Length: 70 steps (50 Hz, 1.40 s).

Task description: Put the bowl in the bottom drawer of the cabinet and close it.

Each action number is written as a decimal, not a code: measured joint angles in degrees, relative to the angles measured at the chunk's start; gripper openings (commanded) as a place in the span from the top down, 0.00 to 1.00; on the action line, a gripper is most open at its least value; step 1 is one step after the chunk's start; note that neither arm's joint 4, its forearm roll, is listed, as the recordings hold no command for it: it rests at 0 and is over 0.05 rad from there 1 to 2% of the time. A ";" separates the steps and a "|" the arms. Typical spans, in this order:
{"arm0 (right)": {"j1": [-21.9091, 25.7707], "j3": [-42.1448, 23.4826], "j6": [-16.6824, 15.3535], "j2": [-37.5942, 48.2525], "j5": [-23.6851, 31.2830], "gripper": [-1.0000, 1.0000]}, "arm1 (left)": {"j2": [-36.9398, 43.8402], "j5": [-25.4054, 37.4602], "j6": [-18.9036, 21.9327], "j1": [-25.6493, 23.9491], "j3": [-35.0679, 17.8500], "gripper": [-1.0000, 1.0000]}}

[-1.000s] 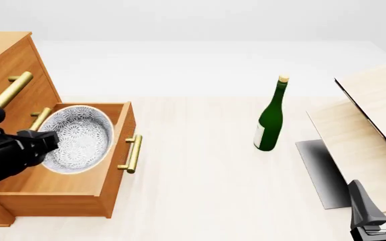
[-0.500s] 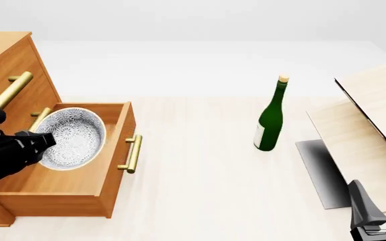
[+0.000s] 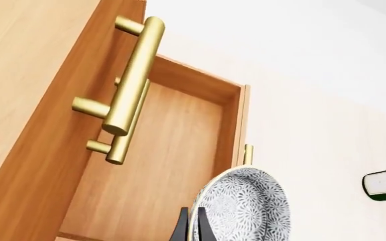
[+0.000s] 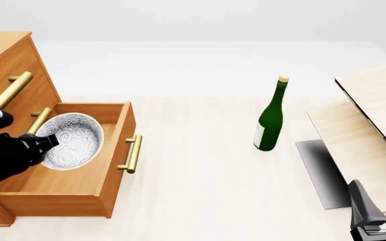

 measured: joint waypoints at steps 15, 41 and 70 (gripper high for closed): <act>0.00 0.00 0.00 0.00 0.00 0.00 | 2.91 -2.30 0.23 2.18 1.15 1.00; 0.00 0.00 0.00 0.01 0.00 0.00 | 9.55 -6.80 0.58 4.29 1.97 1.00; 0.00 0.00 0.00 0.01 0.00 0.00 | 15.93 -10.89 0.99 6.28 2.06 1.00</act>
